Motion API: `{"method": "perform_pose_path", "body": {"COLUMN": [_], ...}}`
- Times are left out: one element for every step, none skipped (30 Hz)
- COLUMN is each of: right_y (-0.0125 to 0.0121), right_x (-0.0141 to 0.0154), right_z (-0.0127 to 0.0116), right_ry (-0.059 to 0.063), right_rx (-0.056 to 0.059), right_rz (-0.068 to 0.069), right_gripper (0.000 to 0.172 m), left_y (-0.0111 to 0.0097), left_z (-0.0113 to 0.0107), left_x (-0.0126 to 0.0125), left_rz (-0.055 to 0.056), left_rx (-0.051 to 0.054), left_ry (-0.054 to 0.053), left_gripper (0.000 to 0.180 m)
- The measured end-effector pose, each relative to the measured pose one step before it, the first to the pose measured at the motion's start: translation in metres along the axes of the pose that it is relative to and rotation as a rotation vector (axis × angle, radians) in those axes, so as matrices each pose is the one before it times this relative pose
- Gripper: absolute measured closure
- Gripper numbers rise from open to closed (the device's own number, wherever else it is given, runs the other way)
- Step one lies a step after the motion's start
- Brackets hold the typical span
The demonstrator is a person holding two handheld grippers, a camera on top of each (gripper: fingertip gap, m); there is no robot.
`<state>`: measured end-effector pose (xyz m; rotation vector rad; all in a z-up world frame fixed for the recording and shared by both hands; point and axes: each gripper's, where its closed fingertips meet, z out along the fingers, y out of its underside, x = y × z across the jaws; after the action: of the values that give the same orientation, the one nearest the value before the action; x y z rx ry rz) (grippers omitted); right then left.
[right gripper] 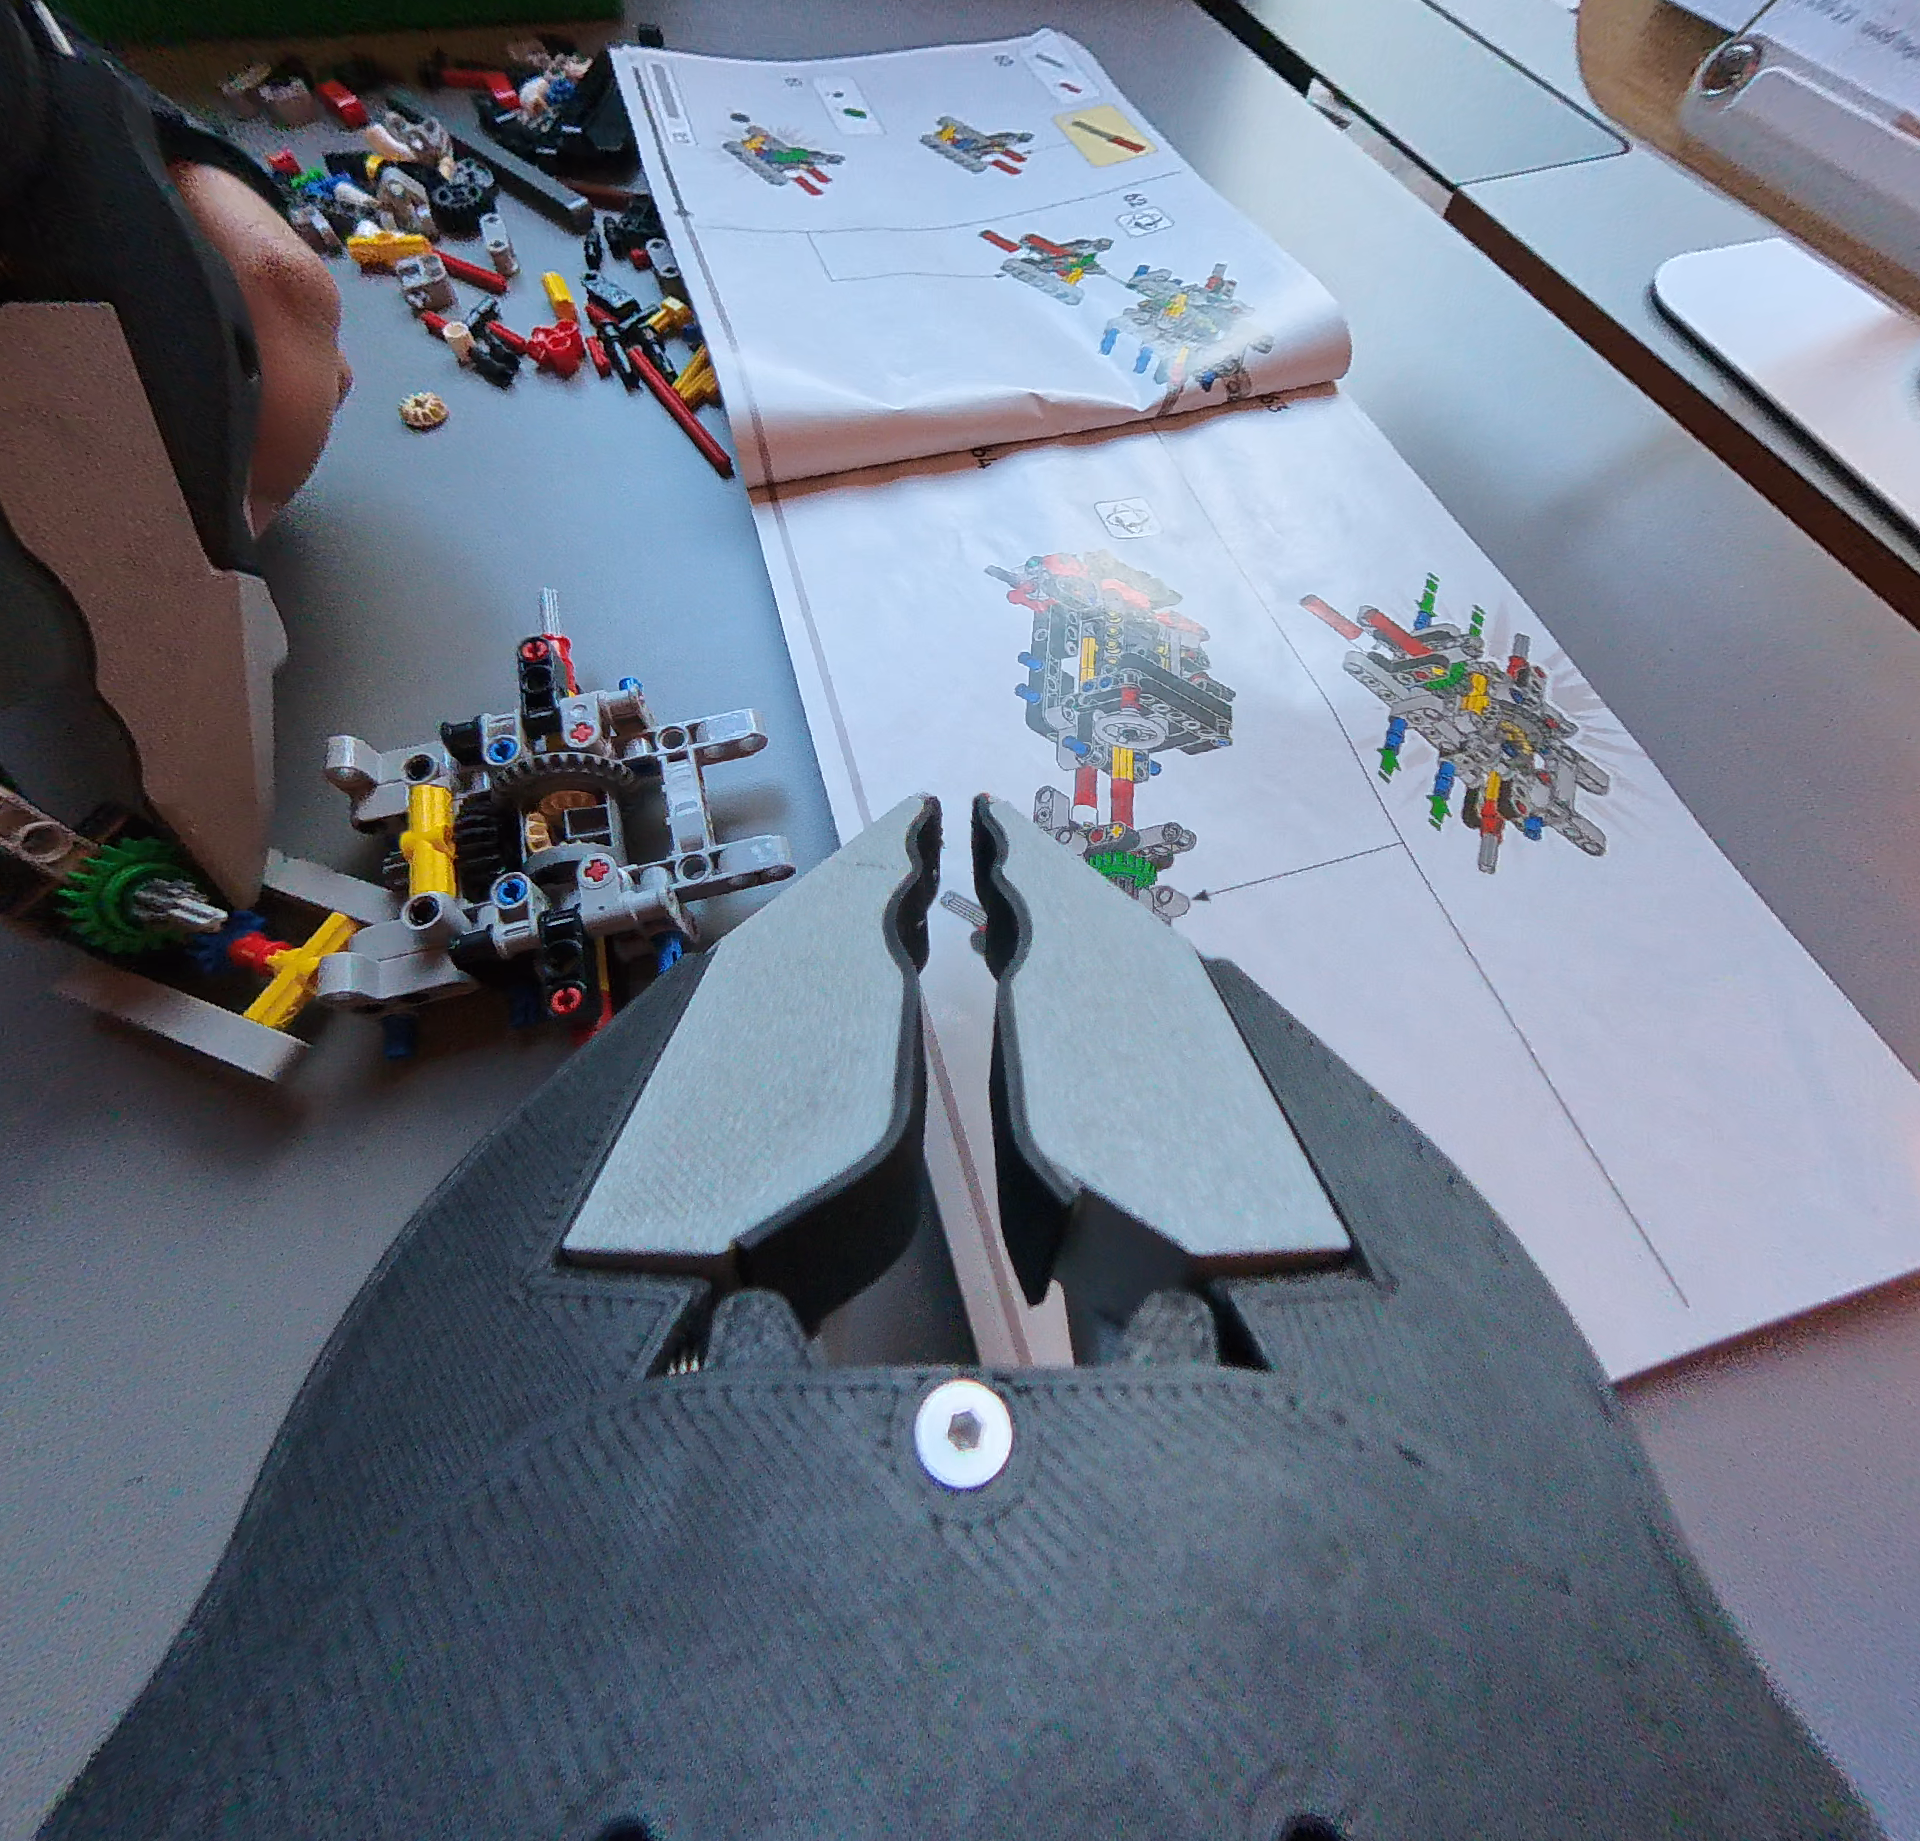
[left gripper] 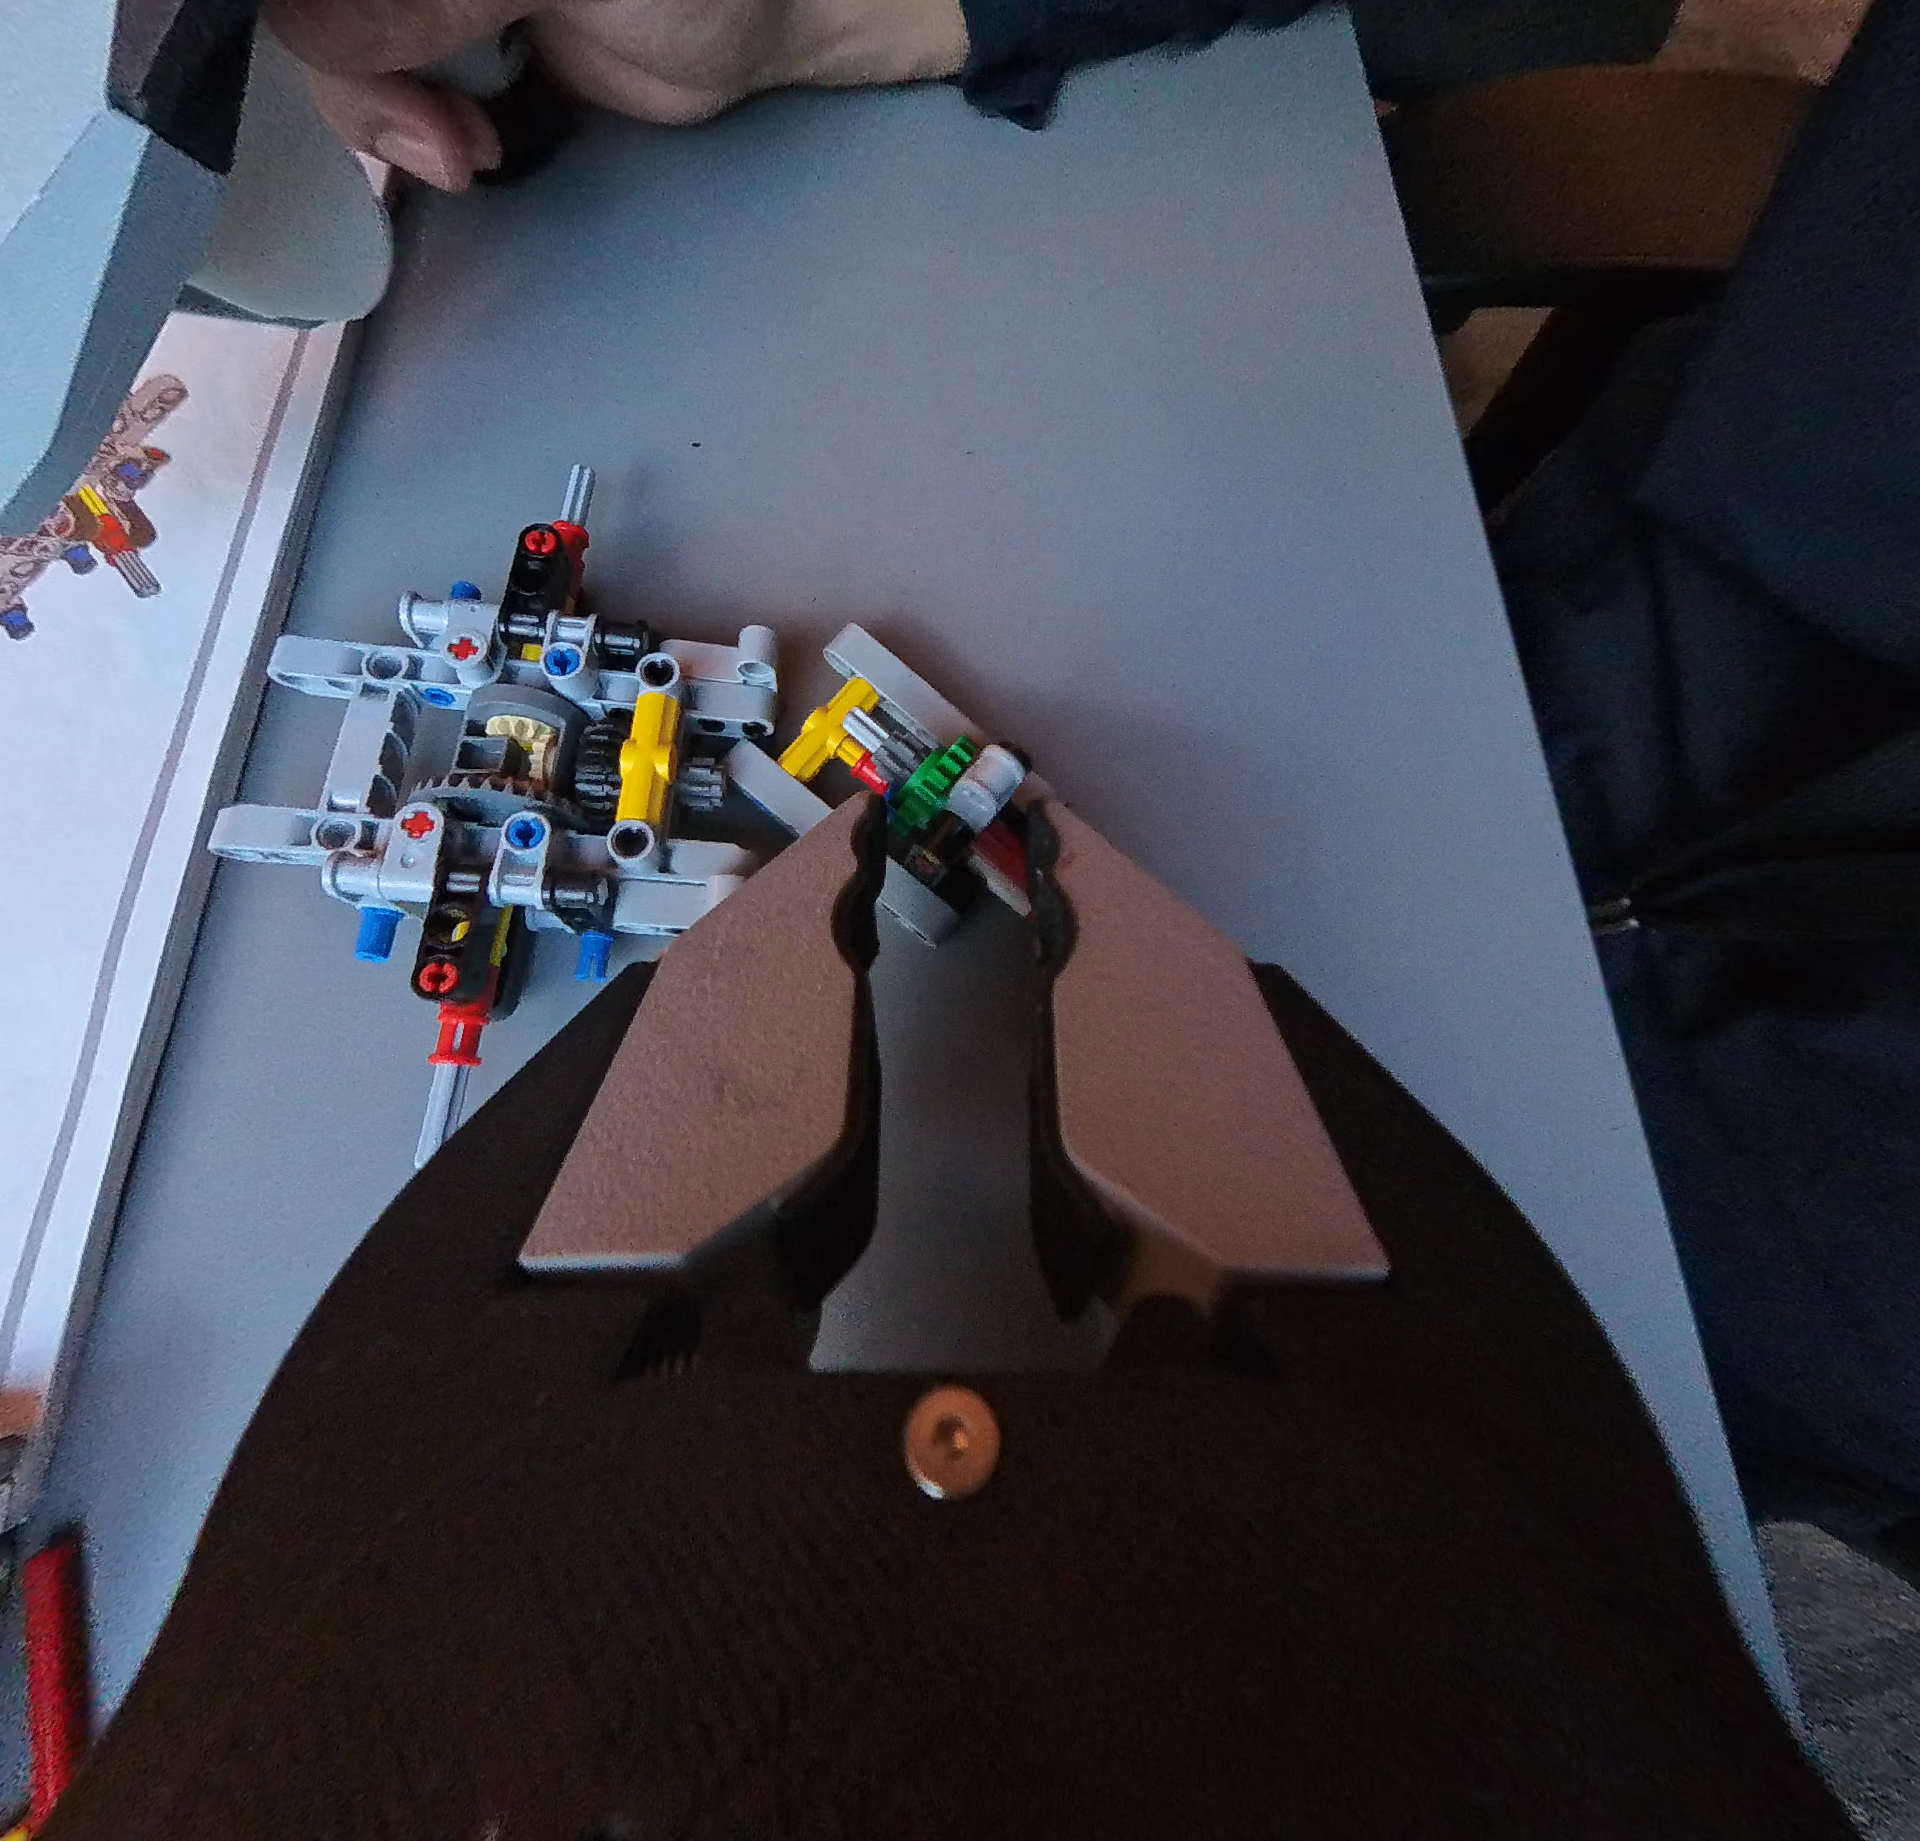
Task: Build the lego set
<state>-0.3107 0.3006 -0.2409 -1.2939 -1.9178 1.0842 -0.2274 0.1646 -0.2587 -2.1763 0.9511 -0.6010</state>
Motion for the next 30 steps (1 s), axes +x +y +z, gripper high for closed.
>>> {"method": "perform_pose_path", "body": {"right_y": [-0.0003,-0.00043,-0.00047,-0.00044,-0.00042,-0.00032,-0.00025,-0.00072,-0.00126,-0.00132,-0.00156,-0.00166,-0.00163,-0.00115,-0.00031,0.0004,0.00084,0.00046,-0.00047,-0.00092,-0.00152,-0.00153,-0.00093,-0.00012,0.00082,0.00158,0.00256,0.00263,0.00287,0.00312], "right_x": [-0.00034,-0.00027,-0.00018,-0.00014,-0.00041,-0.00107,-0.00167,-0.00208,-0.00243,-0.00291,-0.00336,-0.00378,-0.00424,-0.00428,-0.00397,-0.00366,-0.00371,-0.00477,-0.00544,-0.00561,-0.00608,-0.0058,-0.00507,-0.00501,-0.0044,-0.00311,-0.00335,-0.00315,-0.00299,-0.0027], "right_z": [-0.00169,-0.00166,-0.00154,-0.00147,-0.00115,-0.00101,-0.00104,-0.00102,-0.00106,-0.0009,-0.00061,-0.00028,0.00021,0.00074,0.00108,0.00147,0.00144,0.00133,0.00087,0.00045,0.00005,-0.00001,0.00006,0.00041,0.00089,0.00119,0.0018,0.00229,0.00266,0.00264], "right_ry": [0.0086,0.0092,0.0092,0.0083,0.0064,0.0023,-0.0013,-0.0022,-0.0038,-0.0057,-0.0082,-0.0116,-0.0146,-0.0157,-0.0151,-0.0146,-0.0149,-0.021,-0.024,-0.0224,-0.0244,-0.0213,-0.0162,-0.016,-0.013,-0.0065,-0.0101,-0.0118,-0.012,-0.0114], "right_rx": [0.0067,0.0065,0.0061,0.0053,0.0045,0.0039,0.0044,0.0066,0.0088,0.0096,0.0095,0.0092,0.0072,0.003,-0.0019,-0.0062,-0.0084,-0.0055,-0.0009,0.0013,0.0037,0.0029,-0.0012,-0.0067,-0.0111,-0.0143,-0.0177,-0.0173,-0.0177,-0.0196], "right_rz": [0.0039,0.0037,0.0036,0.0039,0.0059,0.0095,0.0121,0.0128,0.0129,0.013,0.0116,0.008,0.0023,-0.0047,-0.0106,-0.0132,-0.0125,-0.0127,-0.0133,-0.0145,-0.017,-0.0185,-0.02,-0.0216,-0.0208,-0.018,-0.0166,-0.0111,-0.0075,-0.006], "right_gripper": [0.17,0.169,0.17,0.17,0.17,0.17,0.169,0.169,0.169,0.168,0.168,0.167,0.167,0.167,0.166,0.164,0.163,0.161,0.159,0.158,0.157,0.156,0.156,0.156,0.156,0.156,0.155,0.154,0.152,0.152], "left_y": [-0.00008,-0.00003,-0.00004,0.00002,-0.00006,-0.00005,-0.00006,-0.00001,-0.00006,0.00011,0.00007,0.00008,-0.00004,0.00003,0.00001,0.00005,-0.00001,0.00004,0.00003,0.00005,0.00003,0.00011,0.00009,0.00013,0.00012,0.00011,0.00011,0.00004,0.00013,0.00021], "left_z": [-0.00007,-0.00002,0.00004,-0.00014,-0.00003,-0.00001,0.00003,0.00009,-0.00001,-0.00002,0.00002,0.00003,-0.00002,0.00014,0.00015,0.0001,0.00016,0.00023,0.00004,-0.00001,-0.00001,0.00005,-0.00017,0.00002,-0.00015,0.0,-0.00002,-0.00014,0.00002,-0.00018], "left_x": [-0.00002,-0.00009,-0.0001,-0.00009,-0.00012,0.00002,-0.00008,-0.00004,-0.00007,-0.00005,-0.00016,0.0,-0.00006,0.0,0.00004,-0.0001,-0.00005,0.00001,0.00003,-0.00001,-0.00003,-0.00006,-0.00006,-0.00002,0.00014,0.00001,0.00009,0.00008,0.00003,0.00009], "left_rz": [0.007,0.0075,0.0066,0.0046,0.0033,0.0026,0.0017,0.0006,-0.0003,-0.0007,-0.0015,-0.002,-0.0013,-0.0011,-0.0031,-0.004,-0.0036,-0.003,-0.0029,-0.003,-0.0036,-0.0037,-0.0035,-0.0045,-0.0033,-0.0012,-0.0013,-0.0027,-0.0037,-0.0038], "left_rx": [-0.0046,-0.0045,-0.004,-0.0035,-0.0029,-0.0017,-0.0008,-0.0006,-0.0008,-0.0011,-0.0012,-0.0013,-0.001,0.0,-0.0003,-0.0006,-0.0005,0.0,0.0006,0.0008,0.0009,0.0008,0.0003,-0.0008,-0.0018,-0.0015,-0.0011,-0.0009,-0.0009,-0.0013], "left_ry": [-0.0094,-0.0095,-0.0089,-0.0075,-0.0057,-0.004,-0.0027,-0.0019,-0.0016,-0.0012,-0.0018,-0.0019,-0.002,-0.0019,-0.0011,-0.0006,-0.0005,-0.0002,0.0003,0.0005,0.001,0.0008,0.0003,0.0002,-0.0003,-0.0005,-0.0005,0.0002,0.001,0.0013], "left_gripper": [0.158,0.158,0.158,0.158,0.158,0.158,0.158,0.158,0.158,0.158,0.158,0.158,0.158,0.158,0.158,0.158,0.158,0.158,0.158,0.158,0.158,0.158,0.158,0.158,0.158,0.158,0.158,0.158,0.158,0.158]}}
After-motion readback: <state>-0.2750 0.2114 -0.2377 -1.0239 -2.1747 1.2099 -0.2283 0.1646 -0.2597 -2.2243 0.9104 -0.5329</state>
